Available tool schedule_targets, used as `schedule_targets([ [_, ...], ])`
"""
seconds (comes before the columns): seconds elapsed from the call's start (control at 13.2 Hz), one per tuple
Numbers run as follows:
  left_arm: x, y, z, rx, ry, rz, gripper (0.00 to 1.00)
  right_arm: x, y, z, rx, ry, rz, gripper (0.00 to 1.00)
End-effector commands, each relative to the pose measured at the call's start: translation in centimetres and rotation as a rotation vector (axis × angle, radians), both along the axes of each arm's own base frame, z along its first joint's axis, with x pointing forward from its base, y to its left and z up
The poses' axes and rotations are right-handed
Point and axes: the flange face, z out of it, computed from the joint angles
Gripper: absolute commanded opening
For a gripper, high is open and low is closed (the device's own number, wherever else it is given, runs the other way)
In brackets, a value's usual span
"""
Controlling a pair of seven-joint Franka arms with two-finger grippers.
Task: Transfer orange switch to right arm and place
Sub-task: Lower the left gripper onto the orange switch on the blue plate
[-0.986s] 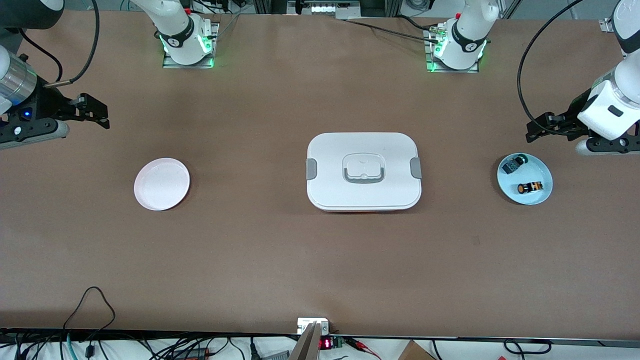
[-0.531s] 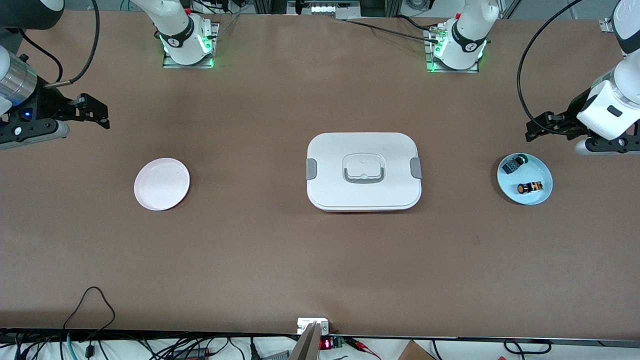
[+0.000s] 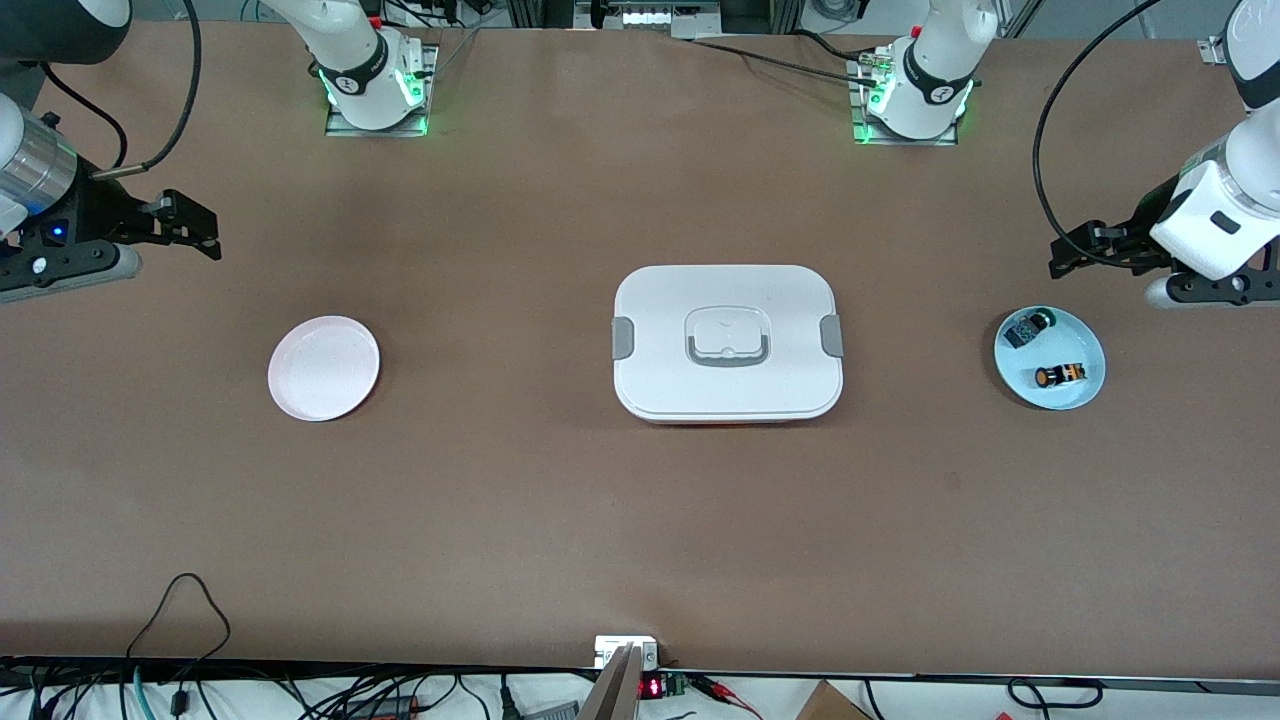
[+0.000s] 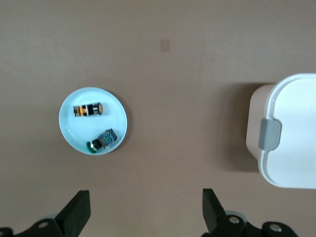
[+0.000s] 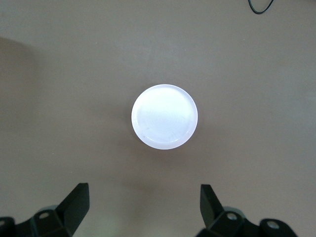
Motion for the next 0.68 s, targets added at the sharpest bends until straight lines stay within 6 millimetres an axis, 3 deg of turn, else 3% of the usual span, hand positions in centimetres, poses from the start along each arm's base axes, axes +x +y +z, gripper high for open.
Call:
schedule_targets([
  [0.0,1.5,0.8,-2.6,-0.024,0.077,0.004,1.0,0.2,0.0,0.5,-0.005,-0.006,-0.014,1.0],
  [0.38,2.3,10.5,-9.4,-0.033,0.194,0.156,1.0,0.4,-0.1,0.0,-0.005,0.003,-0.017,1.0],
  [0.61,3.5,14.0,-13.9,0.006,0.144,0.188,1.0,0.4,-0.1,0.0,-0.006,0.003,-0.016,1.0],
])
